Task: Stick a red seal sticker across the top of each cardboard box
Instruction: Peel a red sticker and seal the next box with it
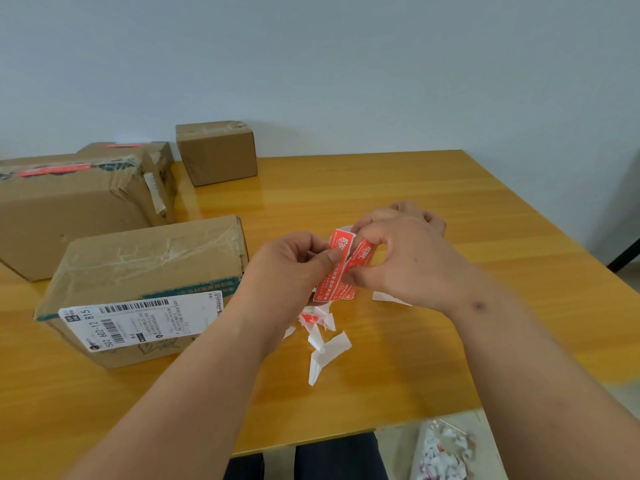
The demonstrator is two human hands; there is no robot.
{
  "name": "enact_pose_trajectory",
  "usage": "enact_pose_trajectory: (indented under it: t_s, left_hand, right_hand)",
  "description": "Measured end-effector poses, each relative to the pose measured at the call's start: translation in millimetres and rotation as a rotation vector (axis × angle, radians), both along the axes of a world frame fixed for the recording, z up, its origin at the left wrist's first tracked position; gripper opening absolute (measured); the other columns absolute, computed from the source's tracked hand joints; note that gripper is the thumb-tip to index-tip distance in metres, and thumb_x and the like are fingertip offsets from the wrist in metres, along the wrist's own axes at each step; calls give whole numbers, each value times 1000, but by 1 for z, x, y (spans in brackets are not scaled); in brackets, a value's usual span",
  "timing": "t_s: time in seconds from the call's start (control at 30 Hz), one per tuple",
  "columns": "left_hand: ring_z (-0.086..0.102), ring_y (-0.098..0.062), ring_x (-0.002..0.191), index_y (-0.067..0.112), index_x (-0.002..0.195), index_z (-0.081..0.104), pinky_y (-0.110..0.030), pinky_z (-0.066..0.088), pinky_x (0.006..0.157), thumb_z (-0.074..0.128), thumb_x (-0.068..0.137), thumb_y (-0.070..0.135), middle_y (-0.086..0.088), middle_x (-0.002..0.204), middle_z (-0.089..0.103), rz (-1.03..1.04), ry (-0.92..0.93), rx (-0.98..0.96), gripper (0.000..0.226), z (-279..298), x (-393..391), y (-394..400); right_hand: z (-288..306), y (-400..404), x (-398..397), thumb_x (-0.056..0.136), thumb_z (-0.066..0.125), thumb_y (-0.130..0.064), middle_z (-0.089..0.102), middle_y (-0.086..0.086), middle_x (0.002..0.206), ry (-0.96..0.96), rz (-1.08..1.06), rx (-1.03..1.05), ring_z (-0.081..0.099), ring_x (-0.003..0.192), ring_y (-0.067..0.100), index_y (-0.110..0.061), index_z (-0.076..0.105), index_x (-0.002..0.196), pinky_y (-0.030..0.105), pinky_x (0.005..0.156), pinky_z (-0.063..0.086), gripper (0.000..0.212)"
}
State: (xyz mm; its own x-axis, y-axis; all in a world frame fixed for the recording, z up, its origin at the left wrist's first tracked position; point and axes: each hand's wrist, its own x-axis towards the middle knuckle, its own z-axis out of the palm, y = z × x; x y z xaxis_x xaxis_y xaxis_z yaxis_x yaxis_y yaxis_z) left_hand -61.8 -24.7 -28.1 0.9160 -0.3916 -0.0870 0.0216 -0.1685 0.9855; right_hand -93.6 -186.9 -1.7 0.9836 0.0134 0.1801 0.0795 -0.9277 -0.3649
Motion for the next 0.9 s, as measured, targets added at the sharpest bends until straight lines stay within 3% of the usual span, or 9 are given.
enact_pose_trajectory:
  t_s: [0.1,0.23,0.43,0.73,0.9]
  left_hand:
    - [73,-18,79,19,97,71,-32,61,72,68,86,33,-3,86,75,-43,-10,37,18,2,-1,5]
    - [73,-19,79,23,101,69,-40,61,75,71,87,17,-4,86,74,-42,-57,67,16,2,-1,4]
    - [73,-21,80,29,127,55,-45,60,77,71,86,12,-6,83,73,36,-41,3,47,0,-1,-2]
    - [73,-25,80,29,125,58,-46,60,78,71,85,6,-8,83,72,155,63,-121,47,-8,1,-6]
    - [74,-22,78,29,122,60,-47,60,77,71,85,8,-6,83,73,160,34,-134,44,-9,-2,-7]
  right_hand:
    - [0,-2,0,74,75,-45,55,-27,108,6,24,34,30,119,8,-30,73,77,36,99,13,15]
    - [-3,-2,0,74,75,-43,56,-25,110,-11,33,19,31,118,7,-27,74,75,37,99,13,16]
    - [-3,-3,-2,77,73,-42,58,-24,110,-42,44,-5,31,116,6,-28,74,76,35,98,13,15]
    - [-2,0,-5,75,75,-38,61,-21,102,-75,33,-34,35,113,5,-25,71,76,35,98,12,14]
    - [1,-1,-8,74,77,-39,58,-18,100,-56,-12,-19,33,116,4,-35,67,83,42,109,11,14]
